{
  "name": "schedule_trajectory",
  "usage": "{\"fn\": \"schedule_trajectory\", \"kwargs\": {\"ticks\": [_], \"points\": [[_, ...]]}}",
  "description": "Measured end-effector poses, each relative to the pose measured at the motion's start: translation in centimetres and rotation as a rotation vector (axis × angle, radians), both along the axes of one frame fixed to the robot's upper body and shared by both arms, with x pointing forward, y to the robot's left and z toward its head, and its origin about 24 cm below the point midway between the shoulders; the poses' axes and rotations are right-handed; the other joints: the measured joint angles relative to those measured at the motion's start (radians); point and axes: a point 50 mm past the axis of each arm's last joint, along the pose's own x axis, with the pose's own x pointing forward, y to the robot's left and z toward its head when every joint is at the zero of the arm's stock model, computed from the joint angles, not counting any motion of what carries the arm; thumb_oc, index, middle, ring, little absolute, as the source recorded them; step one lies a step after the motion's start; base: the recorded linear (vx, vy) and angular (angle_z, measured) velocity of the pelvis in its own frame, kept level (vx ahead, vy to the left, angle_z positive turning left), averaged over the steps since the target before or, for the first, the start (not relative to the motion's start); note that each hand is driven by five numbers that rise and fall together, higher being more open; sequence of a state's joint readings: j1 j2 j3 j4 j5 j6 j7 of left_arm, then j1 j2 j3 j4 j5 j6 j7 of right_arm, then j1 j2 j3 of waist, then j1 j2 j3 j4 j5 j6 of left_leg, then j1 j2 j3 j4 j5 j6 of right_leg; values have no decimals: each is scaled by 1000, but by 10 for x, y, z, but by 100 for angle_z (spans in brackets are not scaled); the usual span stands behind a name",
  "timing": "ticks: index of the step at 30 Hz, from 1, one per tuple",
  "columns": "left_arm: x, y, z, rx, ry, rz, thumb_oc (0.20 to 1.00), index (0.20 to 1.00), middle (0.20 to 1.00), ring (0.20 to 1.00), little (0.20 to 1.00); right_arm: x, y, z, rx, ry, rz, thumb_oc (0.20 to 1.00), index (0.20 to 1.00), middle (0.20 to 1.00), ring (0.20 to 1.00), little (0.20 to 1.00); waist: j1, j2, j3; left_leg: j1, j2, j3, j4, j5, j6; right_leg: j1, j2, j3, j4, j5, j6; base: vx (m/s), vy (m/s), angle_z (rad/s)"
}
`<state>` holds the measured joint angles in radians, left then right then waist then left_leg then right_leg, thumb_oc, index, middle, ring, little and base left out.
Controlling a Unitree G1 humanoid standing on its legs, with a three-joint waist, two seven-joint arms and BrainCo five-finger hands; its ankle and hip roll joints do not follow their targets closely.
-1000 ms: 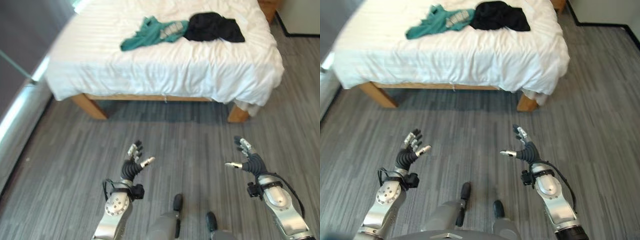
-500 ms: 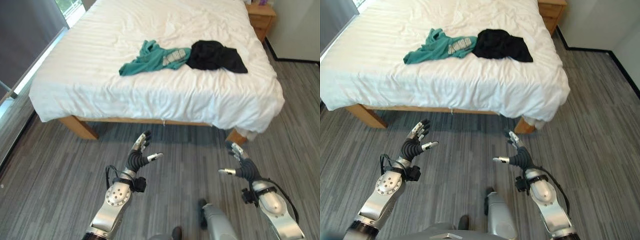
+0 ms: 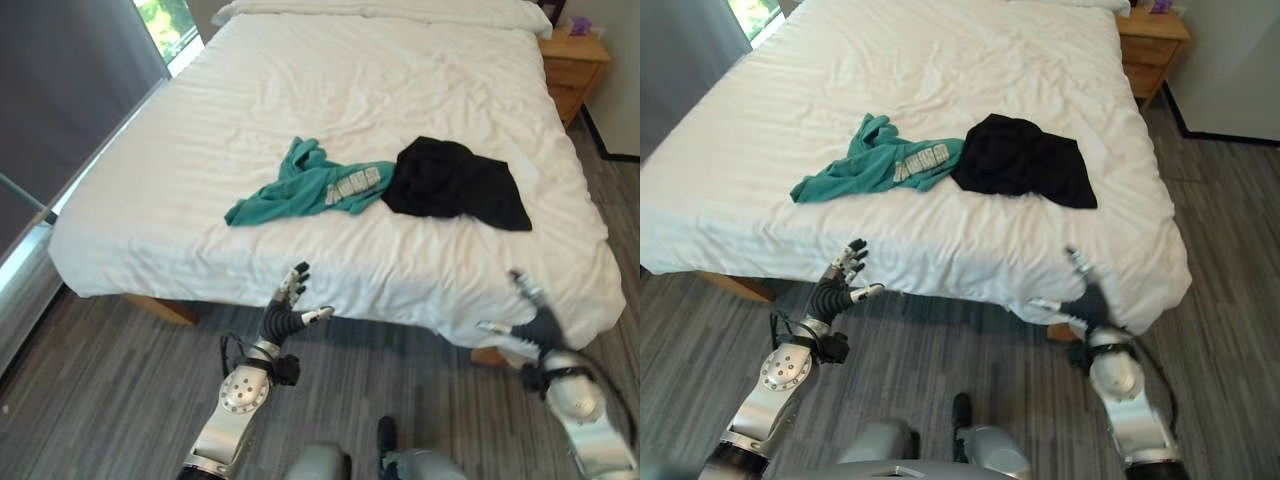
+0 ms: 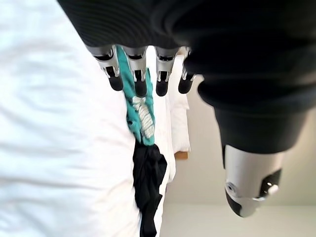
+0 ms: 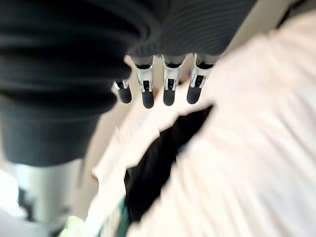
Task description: Pick up bed clothes into laundry basket.
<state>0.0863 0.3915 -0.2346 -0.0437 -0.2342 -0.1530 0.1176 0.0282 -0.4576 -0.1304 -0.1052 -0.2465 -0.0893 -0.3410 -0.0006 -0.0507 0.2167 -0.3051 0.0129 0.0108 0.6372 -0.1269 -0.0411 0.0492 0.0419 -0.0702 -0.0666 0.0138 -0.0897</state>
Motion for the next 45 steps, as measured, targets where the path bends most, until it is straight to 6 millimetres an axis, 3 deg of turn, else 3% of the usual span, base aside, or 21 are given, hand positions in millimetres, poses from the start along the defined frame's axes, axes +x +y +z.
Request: {"fn": "schedule_trajectory", "kwargs": {"ticks": [1, 3, 7, 8, 12, 14, 16, 18, 19, 20, 21, 24, 28, 32, 33, 36, 39, 40, 42, 43, 45], "points": [[-1, 0, -1, -1, 3, 0, 1000, 1000, 1000, 1000, 1000, 4, -1, 14, -49, -73, -34, 1000, 1000, 1000, 1000, 1000, 4, 2, 1, -5, 3, -1, -115, 9, 13, 34, 0, 9, -18, -11, 15, 407, 120, -24], [-7, 0, -10, -3, 42, 17, 1000, 1000, 1000, 1000, 1000, 24, -4, 59, -189, -259, -112, 1000, 1000, 1000, 1000, 1000, 29, 21, 1, 74, -14, -95, -585, 67, 30, 106, -4, 57, -33, -35, 51, 323, 89, -53], [-11, -4, -15, -46, 69, 17, 1000, 1000, 1000, 1000, 1000, 43, -17, 72, -304, -235, -157, 1000, 1000, 1000, 1000, 1000, 74, 52, -13, 98, -22, -126, -628, 146, 61, 189, 11, 56, -33, -83, 75, 247, 60, -43], [-16, -3, -20, -46, 89, 22, 1000, 1000, 1000, 1000, 1000, 45, -25, 62, -327, -163, -189, 1000, 1000, 1000, 1000, 1000, 76, 49, -30, 124, -27, -132, -629, 289, 54, 240, 16, 55, -33, -140, 84, 338, 107, -6], [-28, 5, -31, -17, 151, 15, 1000, 1000, 1000, 1000, 1000, 65, -56, 11, -345, 151, -291, 1000, 1000, 1000, 1000, 1000, 99, -35, -55, 179, -90, -137, -688, 294, 72, 245, -50, 21, 13, -166, 120, 175, 90, 13], [-32, 11, -39, -23, 198, 11, 1000, 1000, 1000, 1000, 1000, 75, -74, -10, -386, 340, -354, 1000, 1000, 1000, 1000, 1000, 143, -17, -57, 202, -95, -150, -713, 284, 110, 202, -71, 11, 80, -197, 170, 18, 59, 16], [-39, 20, -54, -15, 269, 41, 1000, 1000, 1000, 1000, 1000, 88, -71, -17, -394, 401, -344, 1000, 1000, 1000, 1000, 1000, 177, 18, -54, 202, -98, -165, -714, 277, 124, 178, -90, 9, -1, -200, 179, -63, 63, 8], [-39, 26, -63, -13, 319, 32, 1000, 1000, 1000, 1000, 1000, 95, -68, -47, -312, 612, -376, 1000, 1000, 1000, 1000, 1000, 211, 14, -53, 175, -109, -180, -721, 273, 116, 82, -118, -8, -41, -149, 222, -3, 56, 28], [-38, 28, -62, -1, 320, 20, 1000, 1000, 1000, 1000, 1000, 86, -65, -69, -221, 676, -377, 1000, 1000, 1000, 1000, 1000, 225, -1, -44, 165, -125, -204, -728, 271, 106, 46, -132, -14, -39, -105, 209, 27, 54, 75], [-43, 30, -64, 2, 336, 22, 1000, 1000, 1000, 1000, 1000, 74, -57, -94, -156, 753, -359, 511, 511, 511, 511, 511, 250, -1, -44, 164, -126, -214, -728, 260, 91, 50, -131, -26, -37, -103, 205, 41, 42, 59], [-52, 39, -67, -29, 362, 59, 1000, 1000, 1000, 1000, 1000, 62, -44, -120, -118, 815, -340, 200, 200, 200, 200, 200, 272, -4, -43, 164, -131, -219, -728, 259, 90, 52, -132, -32, -36, -104, 203, 53, 33, 23], [-57, 57, -65, -7, 361, 127, 1000, 1000, 1000, 1000, 1000, 56, -54, -119, -36, 783, -373, 200, 200, 200, 200, 200, 274, -9, -45, 169, -133, -232, -728, 258, 87, 63, -129, -45, -34, -105, 202, 65, 20, 16], [-4, 68, -15, 115, 108, 206, 1000, 1000, 1000, 1000, 1000, 49, -55, -122, 20, 758, -351, 200, 200, 200, 200, 200, 269, -40, -50, 175, -121, -243, -728, 248, 68, 71, -118, -55, -34, -105, 202, 64, 44, 9], [51, 58, 42, 322, -165, 243, 1000, 1000, 1000, 1000, 1000, 60, -30, -108, 38, 661, -178, 200, 200, 200, 200, 200, 211, -52, -51, 192, -118, -210, -728, 247, 66, 77, -123, -27, -33, -102, 198, 36, 75, -29], [70, 54, 69, 432, -282, 256, 1000, 1000, 1000, 1000, 1000, 66, -13, -99, 22, 613, -78, 200, 200, 200, 200, 200, 162, -56, -56, 196, -114, -174, -728, 245, 65, 68, -129, -7, -33, -94, 192, 58, 117, -69], [103, 40, 84, 547, -321, 282, 1000, 1000, 1000, 1000, 1000, 49, -2, -88, -12, 550, 39, 200, 200, 200, 200, 200, 86, -60, -60, 208, -109, -128, -729, 240, 74, 55, -137, 30, -23, -84, 200, 37, 75, -49], [117, 59, 66, 710, -195, 357, 1000, 1000, 1000, 1000, 1000, 41, 6, -76, -38, 483, 126, 200, 200, 200, 200, 200, 13, -71, -80, 222, -98, -45, -730, 218, 83, 40, -145, 71, -33, -62, 200, 38, 90, -92], [118, 65, 37, 831, -70, 341, 868, 868, 868, 868, 868, 32, -7, -77, -55, 508, 101, 200, 200, 200, 200, 200, -34, -65, -88, 231, -97, -23, -732, 213, 91, 40, -147, 85, -32, -50, 208, 45, 139, -86], [107, 78, -9, 983, 144, 312, 360, 360, 360, 360, 360, 25, -20, -80, -53, 533, 65, 200, 200, 200, 200, 200, -68, -64, -91, 253, -90, 18, -736, 199, 100, 41, -146, 125, -32, -38, 208, 0, 96, -69], [93, 88, -38, 1065, 293, 289, 241, 241, 241, 241, 241, 23, -24, -78, -52, 531, 56, 200, 200, 200, 200, 200, -93, -60, -95, 258, -87, 35, -736, 195, 105, 41, -146, 140, -32, -34, 211, -18, 66, -56], [72, 100, -62, 1122, 419, 340, 200, 200, 200, 200, 200, 15, -35, -74, -58, 524, 25, 200, 200, 200, 200, 200, -131, -56, -111, 255, -80, 67, -737, 179, 115, 20, -142, 161, -32, -25, 206, -19, 126, -57]]}}
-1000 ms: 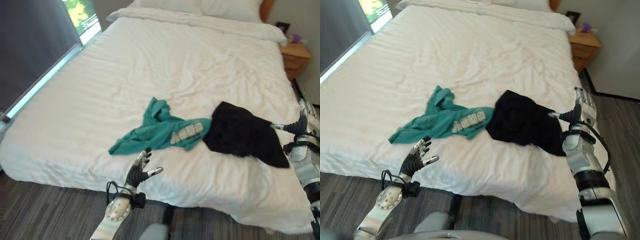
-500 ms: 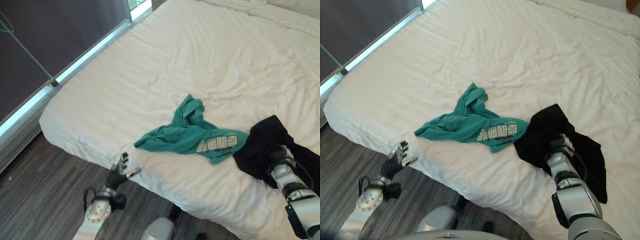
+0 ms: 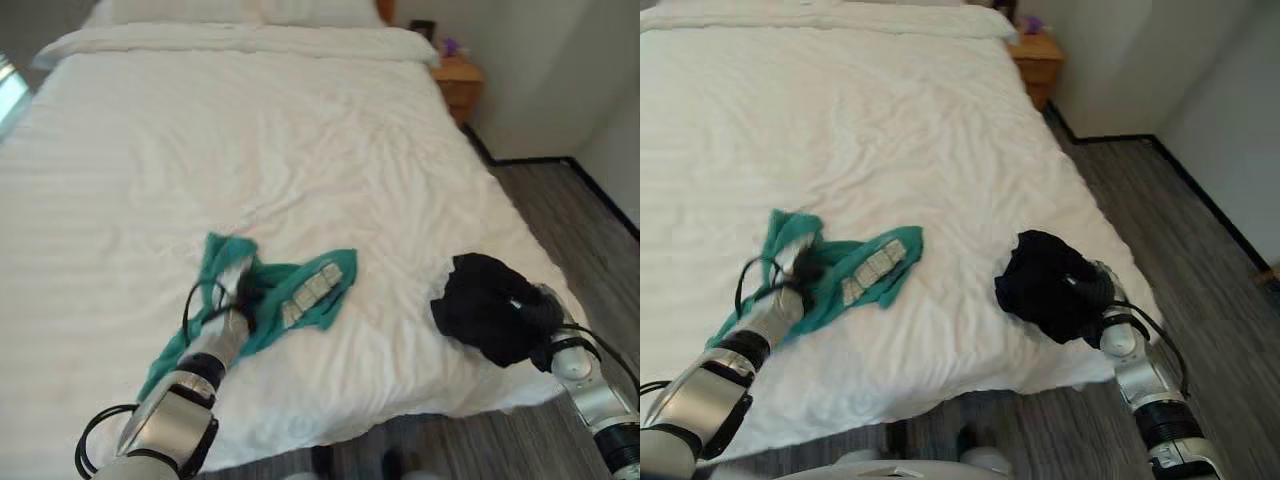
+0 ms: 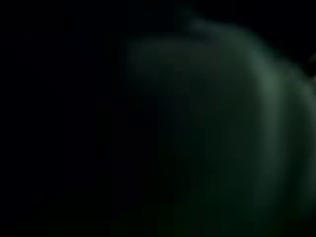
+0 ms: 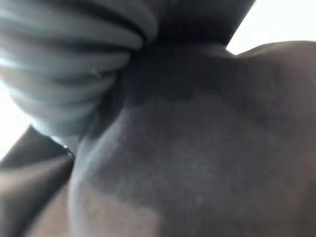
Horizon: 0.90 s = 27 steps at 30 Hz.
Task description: Pick up bed clothes into laundry basket.
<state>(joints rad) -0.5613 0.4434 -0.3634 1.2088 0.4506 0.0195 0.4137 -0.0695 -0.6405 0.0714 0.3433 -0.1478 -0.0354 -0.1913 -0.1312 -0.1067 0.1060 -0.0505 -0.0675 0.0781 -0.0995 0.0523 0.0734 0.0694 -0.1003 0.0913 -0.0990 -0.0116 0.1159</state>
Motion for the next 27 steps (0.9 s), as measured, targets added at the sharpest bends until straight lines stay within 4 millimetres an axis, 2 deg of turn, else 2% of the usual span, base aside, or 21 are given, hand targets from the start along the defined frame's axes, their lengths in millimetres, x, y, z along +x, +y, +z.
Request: {"fn": "schedule_trajectory", "kwargs": {"ticks": [1, 3, 5, 6, 7, 8, 9, 10, 11, 12, 13, 15, 16, 17, 19, 20, 21, 22, 23, 26, 27], "points": [[-2, 5, -1, -6, 9, 32, 200, 200, 200, 200, 200, -4, -4, 5, -14, -8, 5, 200, 200, 200, 200, 200, -4, 10, -7, 0, 8, 21, 0, 0, -1, -12, 7, 17, 1, 15, 6, -29, 108, -61], [-21, 17, -14, -15, 53, 86, 200, 200, 200, 200, 200, -6, 5, 26, -12, -79, 72, 200, 200, 200, 200, 200, 4, 48, -26, 1, 34, 77, -1, -5, -3, -35, 26, 60, 0, 52, 30, -29, 67, -83], [-34, 26, -22, -16, 83, 131, 200, 200, 200, 200, 200, -8, 10, 39, 0, -141, 120, 200, 200, 200, 200, 200, -4, 57, -33, 21, 39, 107, -1, -15, -2, -30, 29, 68, 0, 54, 32, -68, 20, -84], [-53, 37, -31, -42, 98, 186, 200, 200, 200, 200, 200, -14, 12, 57, -11, -208, 154, 200, 200, 200, 200, 200, 4, 82, -41, 35, 62, 177, 0, -23, -3, -52, 44, 81, 9, 72, 44, -102, -55, -107], [-61, 44, -33, -23, 114, 196, 200, 200, 200, 200, 200, -14, 12, 65, -7, -245, 169, 200, 200, 200, 200, 200, 2, 85, -43, 36, 69, 201, -1, -30, -4, -58, 46, 65, -3, 80, 49, -162, -56, -123], [-61, 58, -24, 12, 127, 200, 200, 200, 200, 200, 200, -13, 8, 76, -6, -288, 169, 200, 200, 200, 200, 200, 7, 86, -41, 36, 81, 249, -1, -30, 0, -65, 2, -154, -4, 56, 52, -114, -24, -107], [-59, 71, -15, 42, 145, 195, 200, 200, 200, 200, 200, -8, 8, 81, -3, -311, 168, 200, 200, 200, 200, 200, 27, 88, -35, 37, 100, 290, -1, -35, 4, -72, -23, -330, -1, 54, 46, -147, -13, -112], [-57, 79, -8, 73, 168, 185, 200, 200, 200, 200, 200, -7, 7, 86, -7, -333, 167, 200, 200, 200, 200, 200, 45, 87, -33, 34, 117, 305, -1, -40, 3, -78, -38, -407, -2, 59, 39, -147, -35, -94], [-51, 92, 8, 97, 152, 204, 200, 200, 200, 200, 200, -6, 3, 92, -16, -368, 158, 200, 200, 200, 200, 200, 50, 91, -26, 28, 134, 309, 6, -31, -2, -60, -62, -425, 7, 76, 36, -270, -105, -77], [-10, 82, 91, 215, -151, -6, 200, 200, 200, 200, 200, -10, -13, 94, -9, -397, 78, 200, 200, 200, 200, 200, 110, 28, 6, 13, 158, 323, 5, -8, -27, -51, -113, -463, 101, 92, 47, -264, -139, -29], [-5, 78, 137, 269, -316, -68, 200, 200, 200, 200, 200, -12, -14, 94, 0, -413, 61, 200, 200, 200, 200, 200, 120, -1, 26, 12, 158, 323, 6, 17, -60, -30, -115, -447, 93, 103, 71, -195, -109, -31], [-23, 29, 209, 334, -631, -341, 200, 200, 200, 200, 200, -23, -18, 94, 67, -495, -15, 200, 200, 200, 200, 200, 169, -18, 47, 8, 194, 354, 6, 29, -79, -47, -74, -432, 70, 105, 68, -178, -88, -43], [-26, 17, 220, 338, -721, -393, 200, 200, 200, 200, 200, -23, -19, 92, 75, -498, -34, 200, 200, 200, 200, 200, 176, -6, 48, 9, 201, 355, 6, 29, -79, -45, -68, -437, 72, 105, 68, -235, -109, -102], [-53, 0, 237, 238, -950, -393, 200, 200, 200, 200, 200, -14, -8, 88, 145, -519, -37, 200, 200, 200, 200, 200, 203, 25, 50, 36, 213, 407, 5, 8, -82, -57, -43, -446, 30, 157, 88, -157, -81, -107], [-60, -15, 243, 162, -1073, -420, 200, 200, 200, 200, 200, -15, -6, 83, 155, -499, -36, 200, 200, 200, 200, 200, 212, 45, 46, 41, 212, 430, 6, -2, -94, -65, -43, -464, 15, 166, 77, -111, -119, -81], [-63, -24, 242, 81, -1119, -422, 200, 200, 200, 200, 200, -17, -4, 75, 175, -474, -47, 200, 200, 200, 200, 200, 210, 55, 48, 53, 221, 451, 6, 4, -98, -69, -43, -512, 16, 170, 70, -70, -117, -52], [-66, -34, 235, -19, -1152, -422, 200, 200, 200, 200, 200, -19, 1, 64, 219, -449, -57, 200, 200, 200, 200, 200, 216, 56, 49, 74, 228, 491, 6, 4, -99, -77, -48, -570, 30, 159, 41, -94, -219, -64], [-68, -44, 227, -97, -1150, -432, 200, 200, 200, 200, 200, -25, 7, 51, 247, -411, -61, 200, 200, 200, 200, 200, 218, 51, 47, 91, 230, 517, 6, 0, -100, -82, -62, -621, 60, 114, -11, -82, -270, -72], [-68, -53, 212, -201, -1098, -465, 200, 200, 200, 200, 200, -33, 11, 34, 279, -346, -68, 200, 200, 200, 200, 200, 208, 33, 45, 109, 222, 542, 18, -15, -119, -97, -81, -648, 132, 22, -46, -119, -329, -61], [-64, -67, 184, -360, -966, -501, 200, 200, 200, 200, 200, -43, 18, 16, 332, -291, -91, 200, 200, 200, 200, 200, 186, 44, 42, 123, 242, 566, 45, -23, -132, -99, -42, -599, 104, 29, -46, -97, -228, -52], [-61, -73, 174, -415, -918, -507, 200, 200, 200, 200, 200, -42, 24, 12, 360, -282, -82, 200, 200, 200, 200, 200, 181, 53, 42, 124, 251, 580, 51, -24, -132, -96, -29, -574, 80, 41, -63, -106, -297, -72]]}}
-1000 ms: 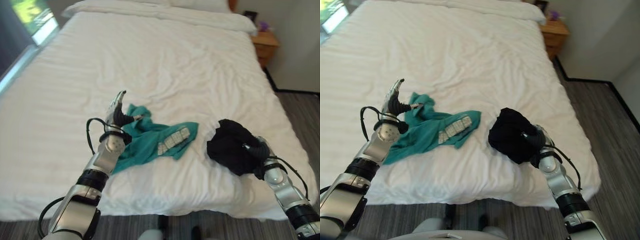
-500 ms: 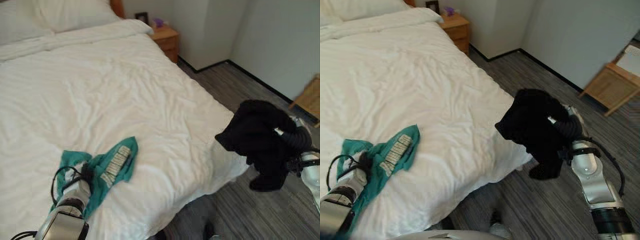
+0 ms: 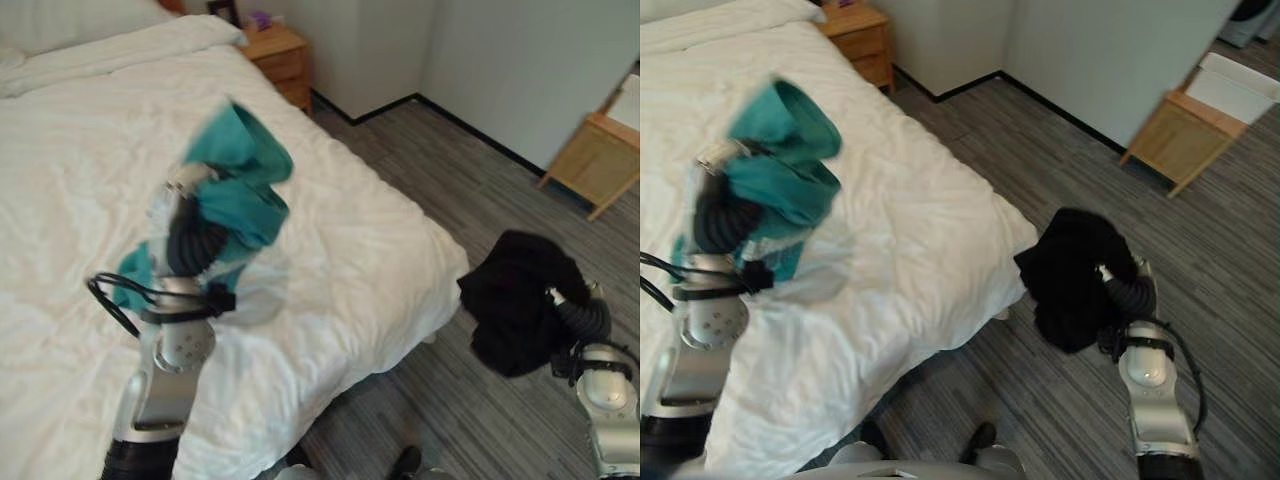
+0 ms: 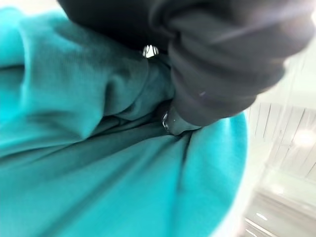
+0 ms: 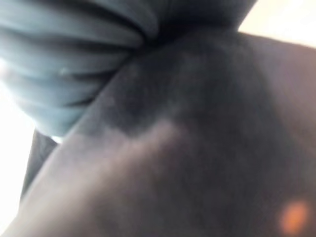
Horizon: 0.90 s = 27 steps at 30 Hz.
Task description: Pick up bed clothes into laundry basket.
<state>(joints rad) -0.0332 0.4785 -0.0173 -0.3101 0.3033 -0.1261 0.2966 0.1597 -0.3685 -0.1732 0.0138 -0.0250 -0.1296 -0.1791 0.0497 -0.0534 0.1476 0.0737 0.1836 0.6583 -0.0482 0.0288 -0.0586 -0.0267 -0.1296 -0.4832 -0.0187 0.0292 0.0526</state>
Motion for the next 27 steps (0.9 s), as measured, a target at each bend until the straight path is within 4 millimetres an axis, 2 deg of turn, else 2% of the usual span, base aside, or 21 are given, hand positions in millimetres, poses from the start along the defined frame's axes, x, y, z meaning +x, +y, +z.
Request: {"fn": "schedule_trajectory", "kwargs": {"ticks": [1, 4, 5, 6, 7, 8, 11, 12, 14, 15, 16, 18, 19, 21, 22, 23, 24, 25, 26, 27], "points": [[4, -7, -16, -31, 80, -40, 200, 200, 200, 200, 200, 1, 7, -2, 30, 7, 40, 200, 200, 200, 200, 200, -23, 12, -1, 10, 9, 17, 6, 3, 4, -1, 30, 34, -42, 32, -6, -104, -273, -96], [10, -15, -42, -159, 207, -79, 200, 200, 200, 200, 200, -1, 16, -7, 175, -8, 64, 200, 200, 200, 200, 200, -22, 20, 5, 12, 36, -22, 91, -7, 23, 24, 45, 109, -82, 59, -35, -126, -358, -114], [-1, -18, -65, -340, 299, -90, 200, 200, 200, 200, 200, 2, 31, -14, 237, 4, 112, 200, 200, 200, 200, 200, -6, 14, 16, -15, 74, -193, 274, -32, 58, -27, 69, 123, 12, 30, -112, -67, -267, -204], [-6, -18, -77, -373, 354, -87, 200, 200, 200, 200, 200, 3, 38, -13, 251, 2, 144, 200, 200, 200, 200, 200, 17, 2, 24, -18, 66, -277, 343, -52, 40, -17, 54, 174, 18, -1, -97, 5, -167, -240], [-12, -20, -89, -399, 416, -95, 200, 200, 200, 200, 200, 4, 42, -11, 244, 3, 179, 200, 200, 200, 200, 200, -6, 3, 32, -31, 40, -401, 359, -105, -6, -11, 78, 241, 9, 20, -104, 109, -189, -253], [-17, -27, -100, -437, 475, -131, 200, 200, 200, 200, 200, 7, 42, -4, 216, -8, 219, 200, 200, 200, 200, 200, 32, 11, 44, -51, -88, -653, 304, -139, -30, -24, 75, 345, -4, 20, -91, 130, -163, -213], [-14, -45, -99, -483, 497, -229, 200, 200, 200, 200, 200, 2, 27, -1, 157, 14, 208, 200, 200, 200, 200, 200, 10, 35, 60, -178, -187, -786, 338, -138, -27, 1, 95, 393, -34, 23, -100, 147, -130, -112], [-15, -47, -97, -501, 497, -257, 200, 200, 200, 200, 200, 2, 26, 0, 155, 8, 204, 200, 200, 200, 200, 200, 10, 22, 69, -268, -249, -813, 398, -126, -17, 0, 92, 410, -32, 26, -102, 203, -63, -95], [-15, -46, -99, -514, 507, -254, 200, 200, 200, 200, 200, 1, 28, -1, 155, 11, 207, 200, 200, 200, 200, 200, -4, 24, 72, -363, -302, -794, 375, -116, -7, -3, 91, 406, -37, 12, -103, 437, -24, -108], [-15, -45, -103, -518, 522, -242, 200, 200, 200, 200, 200, 6, 36, 0, 157, 7, 229, 200, 200, 200, 200, 200, 6, 30, 76, -398, -298, -716, 244, -97, 21, -7, 100, 441, -33, 5, -94, 377, 13, -129], [-15, -44, -105, -525, 534, -236, 200, 200, 200, 200, 200, 6, 39, -1, 159, 11, 242, 200, 200, 200, 200, 200, 15, 38, 75, -396, -288, -704, 222, -90, 32, -6, 104, 448, -29, 6, -91, 425, 59, -131], [-14, -43, -108, -549, 548, -230, 200, 200, 200, 200, 200, 6, 43, -2, 150, 19, 262, 200, 200, 200, 200, 200, 8, 68, 65, -394, -260, -681, 203, -87, 32, 12, 115, 454, -51, -8, -71, 490, 91, -83], [-15, -40, -108, -559, 542, -219, 200, 200, 200, 200, 200, 6, 49, 2, 123, 17, 300, 200, 200, 200, 200, 200, 17, 100, 49, -374, -222, -641, 168, -93, 38, 17, 128, 499, -45, -29, -43, 605, 99, -78], [-14, -38, -108, -562, 537, -202, 200, 200, 200, 200, 200, 7, 54, 4, 115, 12, 323, 200, 200, 200, 200, 200, 19, 103, 49, -360, -238, -614, 169, -88, 42, 13, 113, 527, 2, -80, -29, 535, 61, -54], [-16, -35, -108, -557, 540, -193, 200, 200, 200, 200, 200, 6, 56, 4, 87, 14, 334, 200, 200, 200, 200, 200, 20, 90, 39, -321, -263, -600, 148, -88, 42, -55, 96, 545, 257, -186, 15, 460, 39, -12], [-16, -35, -107, -550, 537, -196, 200, 200, 200, 200, 200, 5, 57, 3, 87, 17, 334, 200, 200, 200, 200, 200, 19, 79, 37, -297, -280, -603, 124, -88, 41, -65, 91, 541, 349, -219, 30, 629, 70, 8], [-16, -34, -108, -540, 543, -195, 200, 200, 200, 200, 200, 4, 57, 1, 86, 24, 331, 200, 200, 200, 200, 200, 16, 63, 36, -267, -292, -595, 89, -105, 16, -81, 93, 540, 454, -226, 70, 295, 52, 28], [-13, -32, -109, -524, 551, -187, 200, 200, 200, 200, 200, 4, 59, 1, 70, 28, 335, 200, 200, 200, 200, 200, 8, 42, 41, -239, -304, -563, 90, -130, 29, -124, 71, 546, 615, -205, 110, 293, 69, 52], [-12, -28, -109, -499, 556, -177, 200, 200, 200, 200, 200, 6, 60, 5, 67, 10, 338, 200, 200, 200, 200, 200, -7, 42, 44, -231, -292, -558, 142, -104, 72, -165, 69, 552, 759, -211, 156, 329, 75, 82], [-12, -24, -108, -476, 558, -168, 200, 200, 200, 200, 200, 5, 62, 2, 90, 11, 323, 200, 200, 200, 200, 200, -26, 23, 43, -196, -316, -558, 126, -75, 163, -193, 69, 575, 842, -214, 172, 502, 91, 74]]}}
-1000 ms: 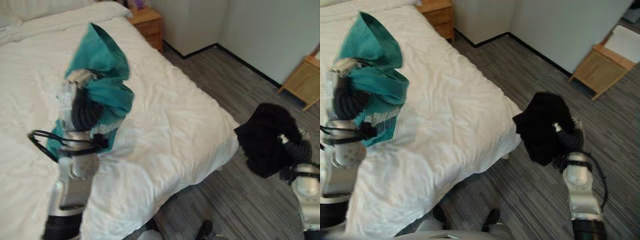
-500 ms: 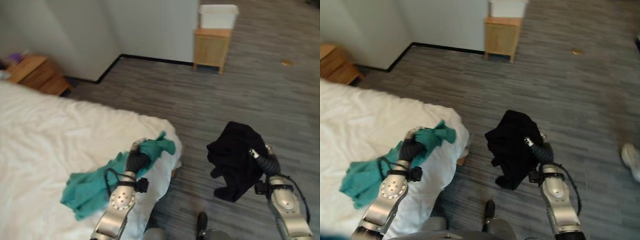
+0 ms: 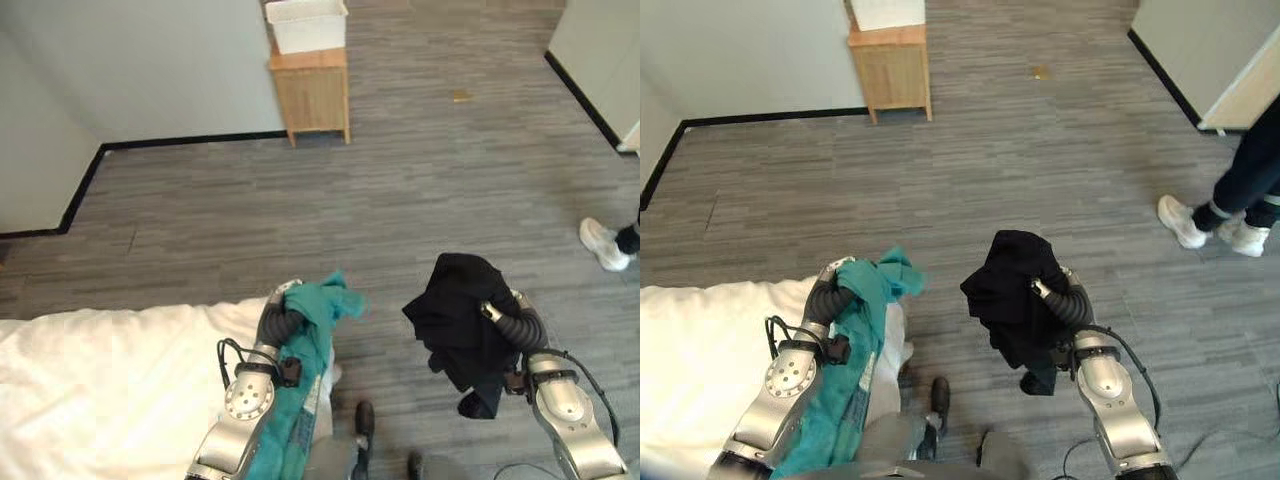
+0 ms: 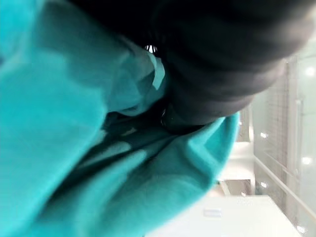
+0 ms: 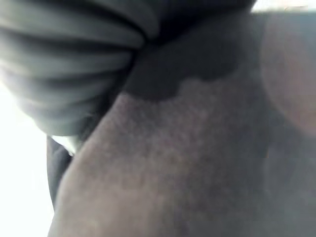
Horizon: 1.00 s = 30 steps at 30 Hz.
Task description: Pick up bed clothes into laundry basket.
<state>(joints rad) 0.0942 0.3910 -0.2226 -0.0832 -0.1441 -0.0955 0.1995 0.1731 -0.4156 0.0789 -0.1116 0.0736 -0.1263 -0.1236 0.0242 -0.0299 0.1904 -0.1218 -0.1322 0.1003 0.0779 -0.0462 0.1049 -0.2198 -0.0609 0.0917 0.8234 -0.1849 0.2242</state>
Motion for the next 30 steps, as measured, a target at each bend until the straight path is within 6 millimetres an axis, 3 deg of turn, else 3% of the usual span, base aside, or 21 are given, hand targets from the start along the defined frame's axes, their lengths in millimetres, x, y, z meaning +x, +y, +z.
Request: {"fn": "schedule_trajectory", "kwargs": {"ticks": [1, 2, 5, 6, 7, 10, 13, 14, 16, 17, 18, 19, 20, 22, 23, 24, 25, 26, 27, 28, 30], "points": [[0, 2, 0, 0, 0, 9, 200, 200, 200, 200, 200, -1, 1, -2, 9, 5, -5, 200, 200, 200, 200, 200, 0, -3, 0, 15, -8, -7, -15, -7, -4, -26, -1, 15, 30, 1, 1, 695, 28, 92], [3, 2, 3, 7, -8, 19, 200, 200, 200, 200, 200, -1, 0, -1, 19, -7, -40, 200, 200, 200, 200, 200, -12, 18, 16, 52, -4, -90, -24, -12, 24, -112, 0, -63, 69, -32, -54, 714, -41, 92], [9, 0, 8, 5, -33, 10, 200, 200, 200, 200, 200, -1, 0, -2, 31, -3, -54, 200, 200, 200, 200, 200, -37, 56, 40, 106, 16, -187, -56, -37, 2, -212, 20, -152, -129, -38, -124, 546, -92, 102], [9, 0, 9, 6, -33, 10, 200, 200, 200, 200, 200, -1, 0, -3, 32, -1, -54, 200, 200, 200, 200, 200, -45, 57, 40, 130, 17, -202, -69, -48, 0, -220, 32, -146, -281, -20, -137, 864, -191, 93], [8, 3, 7, 10, -27, 21, 200, 200, 200, 200, 200, 1, 0, -1, 34, -7, -54, 200, 200, 200, 200, 200, -49, 46, 40, 190, 6, -215, -102, -58, 18, -224, 39, -146, -564, 49, -149, 687, -143, 83], [0, 10, 0, -3, 3, 60, 200, 200, 200, 200, 200, 2, -1, -1, 43, -13, -73, 200, 200, 200, 200, 200, -51, 35, 23, 243, -3, -234, -86, -145, 21, -250, 20, -291, -837, 115, -153, 589, -137, 39], [-13, 7, -19, -33, 86, 80, 200, 200, 200, 200, 200, -4, -10, -12, 23, 43, -109, 200, 200, 200, 200, 200, -74, 41, 11, 421, 36, -275, -119, -230, -25, -194, 10, -354, -791, 181, -169, 616, -177, 39], [-13, 2, -22, -57, 93, 79, 200, 200, 200, 200, 200, -5, -15, -17, 11, 68, -128, 200, 200, 200, 200, 200, -71, 59, 10, 449, 63, -273, -107, -240, -39, -177, 29, -361, -760, 248, -169, 698, -223, 55], [-7, -10, -20, -65, 83, 33, 200, 200, 200, 200, 200, -8, -20, -35, 18, 141, -178, 200, 200, 200, 200, 200, -82, 47, 5, 417, 83, -270, 113, -235, -107, -122, 45, -344, -698, 313, -222, 603, -251, 45], [-6, -24, -19, -89, 79, -16, 200, 200, 200, 200, 200, -20, -28, -41, -11, 187, -197, 200, 200, 200, 200, 200, -72, 66, -26, 344, 103, -227, 354, -227, -143, -54, 91, -328, -705, 302, -285, 709, -353, 34], [-6, -23, -17, -84, 69, -24, 200, 200, 200, 200, 200, -18, -30, -41, -32, 188, -190, 200, 200, 200, 200, 200, -65, 76, -32, 288, 113, -211, 504, -149, -178, -17, 122, -322, -710, 279, -309, 491, -275, 7], [-4, -22, -14, -75, 56, -33, 200, 200, 200, 200, 200, -16, -32, -38, -58, 179, -188, 200, 200, 200, 200, 200, -64, 64, -27, 194, 111, -209, 684, -46, -185, -1, 140, -323, -716, 254, -321, 493, -213, -74], [1, -16, 0, -34, 2, -51, 200, 200, 200, 200, 200, -3, -38, -22, -111, 121, -185, 200, 200, 200, 200, 200, -21, 53, -11, -10, 61, -224, 1014, 70, -174, 44, 175, -246, -720, 235, -346, 518, -146, -86], [5, -6, 8, 21, -20, -58, 200, 200, 200, 200, 200, 6, -37, -12, -103, 66, -201, 200, 200, 200, 200, 200, -6, -23, 35, -150, 7, -213, 1103, 24, -110, 116, 156, -202, -723, 212, -362, 532, -78, -79], [5, -2, 9, 28, -25, -46, 200, 200, 200, 200, 200, 12, -34, -7, -98, 36, -202, 200, 200, 200, 200, 200, 12, -51, 44, -211, 9, -212, 1084, 5, -98, 159, 153, -164, -735, 202, -348, 551, 25, -120], [-1, 6, 3, 35, 7, -13, 200, 200, 200, 200, 200, 20, -28, 5, -100, -24, -190, 200, 200, 200, 200, 200, 36, -69, 37, -308, 20, -232, 986, -15, -125, 246, 154, -132, -777, 150, -296, 780, 77, -127], [-1, 7, 1, 35, 12, -10, 200, 200, 200, 200, 200, 21, -29, 11, -121, -61, -198, 200, 200, 200, 200, 200, 41, -72, 38, -334, 39, -219, 880, -30, -115, 284, 153, -123, -811, 136, -315, 631, 116, -106], [-2, 4, -1, 19, 19, -8, 200, 200, 200, 200, 200, 22, -32, 14, -147, -77, -207, 200, 200, 200, 200, 200, 39, -54, 37, -361, 53, -219, 771, -29, -112, 320, 162, -113, -824, 112, -299, 839, 103, -58], [-7, 0, -8, -15, 43, 1, 200, 200, 200, 200, 200, 22, -37, 13, -184, -67, -220, 200, 200, 200, 200, 200, 60, -28, 30, -330, 61, -216, 394, -23, -101, 386, 163, -73, -830, 68, -267, 620, 46, -62], [-8, -2, -12, -30, 59, 5, 200, 200, 200, 200, 200, 23, -41, 14, -244, -67, -221, 200, 200, 200, 200, 200, 80, -7, 22, -289, 62, -196, 139, -8, -91, 430, 167, -64, -862, 52, -261, 652, 2, -48], [-7, -5, -16, -46, 73, 12, 200, 200, 200, 200, 200, 25, -47, 12, -301, -50, -226, 200, 200, 200, 200, 200, 73, 6, 23, -256, 28, -161, -62, 26, -59, 506, 169, -70, -901, 40, -257, 552, 4, -7]]}}
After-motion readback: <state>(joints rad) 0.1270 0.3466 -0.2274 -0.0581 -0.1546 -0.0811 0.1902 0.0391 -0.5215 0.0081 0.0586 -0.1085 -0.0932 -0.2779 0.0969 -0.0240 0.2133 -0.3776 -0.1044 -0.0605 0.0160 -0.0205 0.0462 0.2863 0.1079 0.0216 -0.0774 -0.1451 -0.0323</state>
